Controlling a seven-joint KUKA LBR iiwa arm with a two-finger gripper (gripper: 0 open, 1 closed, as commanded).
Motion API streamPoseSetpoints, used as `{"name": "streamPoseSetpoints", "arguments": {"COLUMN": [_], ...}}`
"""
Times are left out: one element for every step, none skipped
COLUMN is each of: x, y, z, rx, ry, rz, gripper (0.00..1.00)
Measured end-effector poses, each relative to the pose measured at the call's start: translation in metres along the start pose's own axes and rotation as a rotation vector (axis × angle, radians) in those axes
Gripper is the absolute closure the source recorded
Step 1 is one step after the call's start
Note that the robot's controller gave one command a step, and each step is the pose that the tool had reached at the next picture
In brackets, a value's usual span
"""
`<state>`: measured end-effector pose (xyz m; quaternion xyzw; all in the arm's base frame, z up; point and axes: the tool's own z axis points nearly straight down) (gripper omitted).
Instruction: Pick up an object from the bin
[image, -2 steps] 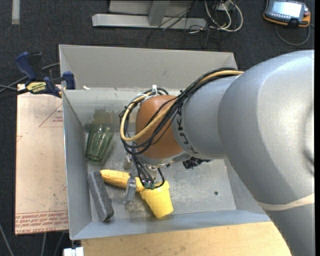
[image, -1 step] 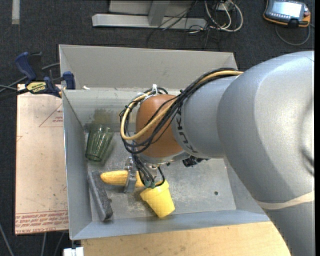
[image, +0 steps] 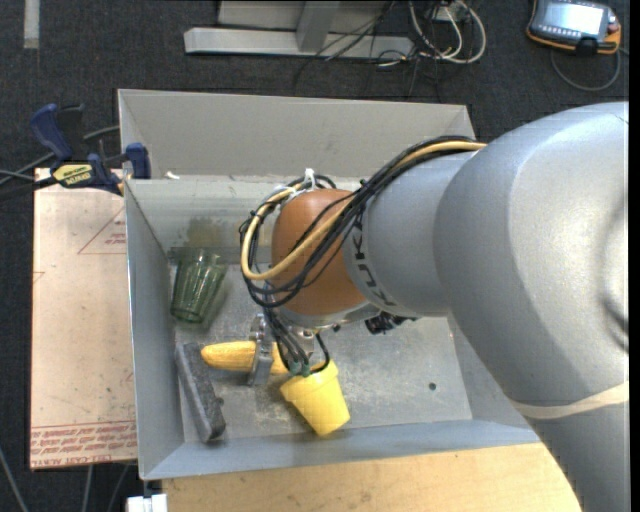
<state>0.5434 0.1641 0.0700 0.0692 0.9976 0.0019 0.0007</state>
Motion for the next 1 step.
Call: {"name": "streamPoseSetpoints", "arguments": {"x": [0.0004], "y": [-0.0001], "z": [-0.0011], "rx": [0.000], "ry": [0.001], "rz": [0.001], "gripper": [1.00]}}
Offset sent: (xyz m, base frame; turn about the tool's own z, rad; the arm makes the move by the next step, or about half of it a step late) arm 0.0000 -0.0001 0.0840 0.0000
